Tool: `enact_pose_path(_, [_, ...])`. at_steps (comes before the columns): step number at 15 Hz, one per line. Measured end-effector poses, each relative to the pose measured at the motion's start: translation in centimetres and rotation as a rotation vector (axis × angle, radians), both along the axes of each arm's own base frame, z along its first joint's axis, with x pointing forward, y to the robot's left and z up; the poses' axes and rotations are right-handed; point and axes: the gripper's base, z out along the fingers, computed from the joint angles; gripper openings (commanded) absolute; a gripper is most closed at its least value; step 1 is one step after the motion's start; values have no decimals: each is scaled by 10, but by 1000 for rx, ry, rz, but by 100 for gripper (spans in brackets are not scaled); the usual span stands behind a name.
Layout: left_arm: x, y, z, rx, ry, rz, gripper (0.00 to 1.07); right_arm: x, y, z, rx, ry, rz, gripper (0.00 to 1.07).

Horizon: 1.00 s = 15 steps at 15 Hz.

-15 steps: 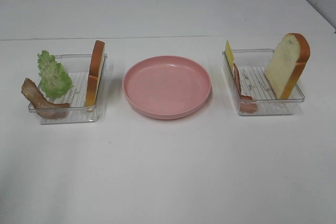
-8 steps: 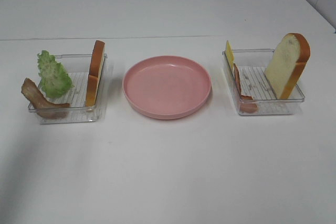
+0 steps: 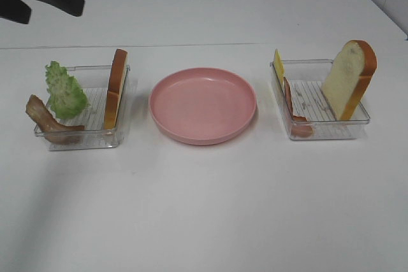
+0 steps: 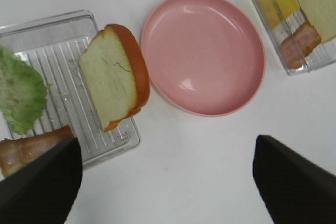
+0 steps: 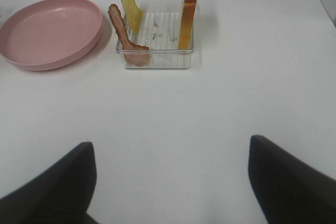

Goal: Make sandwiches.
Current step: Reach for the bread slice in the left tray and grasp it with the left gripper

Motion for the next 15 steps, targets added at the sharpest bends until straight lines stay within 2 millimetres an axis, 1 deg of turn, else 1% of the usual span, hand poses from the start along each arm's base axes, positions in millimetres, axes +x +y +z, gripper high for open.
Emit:
enact_pose_path(2, [17,-21,-8,76,100,-42,80,0,0,0,0,0,0,77])
enact_pose_path(3, [25,-30,-8,142,130,-51,80,0,0,0,0,0,0,77])
enact_pose_path(4, [37,-41,-13,233,188,-35,80,0,0,0,0,0,0,77])
enact_pose_path(6, [52,-49,-16,301,229,11,80,0,0,0,0,0,0,77])
enact_pose_path(8, [68,-53,-23,309,268,53,80,0,0,0,0,0,0,77])
enact_pose_path(9, [72,-55,-27,309,274,59,80,0,0,0,0,0,0,77])
enact_pose_path(12, [96,-63,-51,312,311,87,80,0,0,0,0,0,0,77])
enact_pose_path(13, [110,-68,-67,314,328,96,80,0,0,0,0,0,0,77])
enact_pose_path(15, [118,-71,-72,311,325,99,80,0,0,0,0,0,0,77])
